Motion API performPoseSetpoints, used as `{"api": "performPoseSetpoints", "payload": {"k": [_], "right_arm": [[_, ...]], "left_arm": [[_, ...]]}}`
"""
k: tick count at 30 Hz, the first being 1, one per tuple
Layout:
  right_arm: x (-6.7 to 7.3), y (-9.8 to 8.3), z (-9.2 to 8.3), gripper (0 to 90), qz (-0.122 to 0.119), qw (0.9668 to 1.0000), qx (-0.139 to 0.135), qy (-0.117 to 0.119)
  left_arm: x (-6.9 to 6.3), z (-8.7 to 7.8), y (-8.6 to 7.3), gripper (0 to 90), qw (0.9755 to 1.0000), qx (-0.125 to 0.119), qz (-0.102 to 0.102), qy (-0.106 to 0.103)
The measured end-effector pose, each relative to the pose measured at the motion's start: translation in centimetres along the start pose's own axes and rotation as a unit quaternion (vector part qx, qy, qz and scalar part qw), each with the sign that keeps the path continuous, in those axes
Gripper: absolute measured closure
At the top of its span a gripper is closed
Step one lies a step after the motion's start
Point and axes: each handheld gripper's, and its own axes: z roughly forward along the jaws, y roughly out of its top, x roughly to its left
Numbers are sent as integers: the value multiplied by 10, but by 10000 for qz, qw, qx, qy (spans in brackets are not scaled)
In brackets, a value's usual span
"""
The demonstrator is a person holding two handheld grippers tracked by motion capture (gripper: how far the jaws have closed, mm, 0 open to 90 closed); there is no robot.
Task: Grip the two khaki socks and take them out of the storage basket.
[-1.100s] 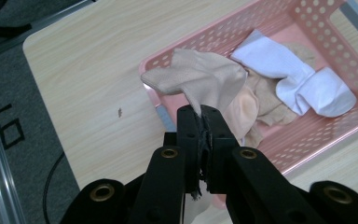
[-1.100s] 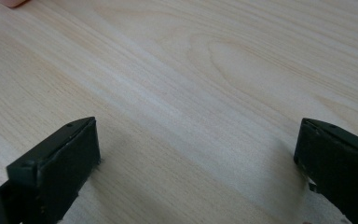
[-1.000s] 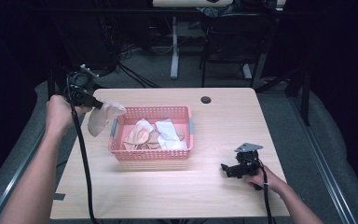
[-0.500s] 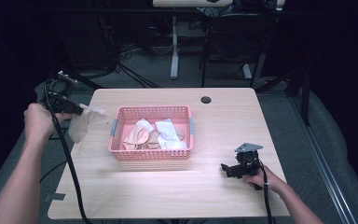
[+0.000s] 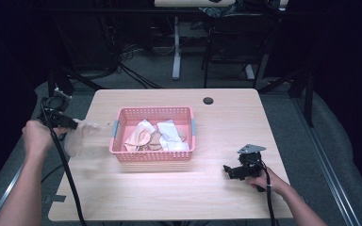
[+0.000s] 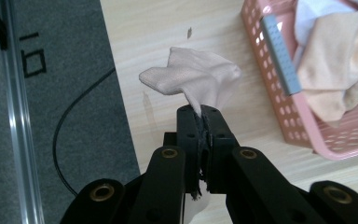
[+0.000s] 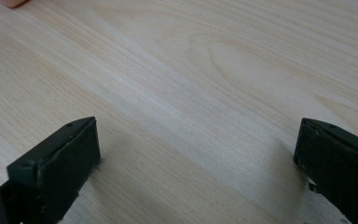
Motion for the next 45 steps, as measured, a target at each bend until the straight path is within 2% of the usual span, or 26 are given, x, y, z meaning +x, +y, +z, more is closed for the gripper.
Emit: {"api": "performPoseSetpoints", "payload": {"k": [10,15,22,30,31,32,34,35,36,37,38,40,41,44,45], "right_arm": [[0,0,0,0,-1,10000,1,0],[0,0,0,0,1,10000,1,0],[0,0,0,0,-1,10000,0,0],[0,0,0,0,7,10000,1,7],[0,0,0,0,2,10000,4,1],[0,0,0,0,1,10000,0,1],[0,0,0,0,13,10000,-5,18],[0,0,0,0,9,10000,-4,16],[0,0,0,0,13,10000,-8,19],[0,0,0,0,13,10000,-8,19],[0,0,0,0,3,10000,3,3],[0,0,0,0,10,10000,-5,15],[0,0,0,0,10,10000,-5,15],[0,0,0,0,9,10000,-4,14],[0,0,0,0,9,10000,-4,14]], "left_arm": [[6,34,-15,869,9994,268,-223,-8],[7,47,-21,869,9989,375,-264,-52],[2,73,-30,866,9973,604,-321,-271],[0,90,-35,849,9964,648,-426,-349],[0,92,-36,833,9962,656,-448,-352],[-1,93,-36,751,9962,663,-449,-355],[-1,94,-36,721,9964,625,-432,-376],[-1,93,-36,684,9966,588,-347,-467],[-2,93,-36,584,9966,583,-295,-506],[-4,92,-35,584,9968,591,-244,-479],[-5,89,-34,535,9971,568,-241,-444],[-6,83,-32,370,9977,429,-242,-458],[-7,78,-30,370,9982,354,-277,-402],[-5,65,-26,190,9976,194,-496,-436],[-5,60,-24,167,9974,211,-530,-439]]}}
